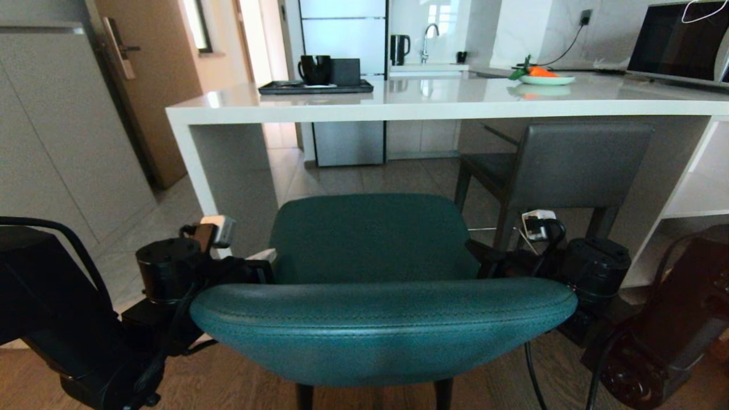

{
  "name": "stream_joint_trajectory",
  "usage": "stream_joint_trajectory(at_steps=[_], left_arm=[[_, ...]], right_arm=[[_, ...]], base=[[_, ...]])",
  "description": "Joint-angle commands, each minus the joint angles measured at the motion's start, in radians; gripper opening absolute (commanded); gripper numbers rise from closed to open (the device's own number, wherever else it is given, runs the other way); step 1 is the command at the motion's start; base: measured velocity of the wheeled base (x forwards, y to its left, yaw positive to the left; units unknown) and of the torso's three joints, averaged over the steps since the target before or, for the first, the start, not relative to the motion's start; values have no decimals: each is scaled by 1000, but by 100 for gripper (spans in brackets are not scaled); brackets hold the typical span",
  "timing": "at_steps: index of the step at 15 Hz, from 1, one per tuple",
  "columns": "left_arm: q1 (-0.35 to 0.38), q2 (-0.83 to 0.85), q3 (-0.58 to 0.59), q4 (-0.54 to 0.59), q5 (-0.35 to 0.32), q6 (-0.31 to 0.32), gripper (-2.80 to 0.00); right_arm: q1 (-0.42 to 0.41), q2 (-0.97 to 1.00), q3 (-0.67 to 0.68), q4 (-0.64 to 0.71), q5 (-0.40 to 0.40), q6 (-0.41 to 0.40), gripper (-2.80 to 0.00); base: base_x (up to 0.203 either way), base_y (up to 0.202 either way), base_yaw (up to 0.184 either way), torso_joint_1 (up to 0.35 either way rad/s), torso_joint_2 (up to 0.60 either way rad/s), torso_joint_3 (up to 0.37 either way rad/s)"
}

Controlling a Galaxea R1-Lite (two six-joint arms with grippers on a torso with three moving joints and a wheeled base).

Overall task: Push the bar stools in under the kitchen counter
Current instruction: Pull the blue chair out from under the dining table

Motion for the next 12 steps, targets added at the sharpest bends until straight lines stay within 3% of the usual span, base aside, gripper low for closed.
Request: stream_joint_trajectory(at_steps=[1,4,7,12], left_arm=[[-10,-7,16,-4,3,-3,-280],[10,-57,89,-2,23,-2,-280],[5,-106,119,14,26,-4,-280],[2,-151,71,85,25,-4,-280]], right_arm=[[-18,45,-57,-5,3,1,-280],[-26,58,-164,47,3,1,-280],[-19,75,-171,57,3,1,-280],[-12,72,-147,54,-1,1,-280]], base=[[0,0,0,0,0,0],[0,0,0,0,0,0],[0,0,0,0,0,0],[0,0,0,0,0,0]])
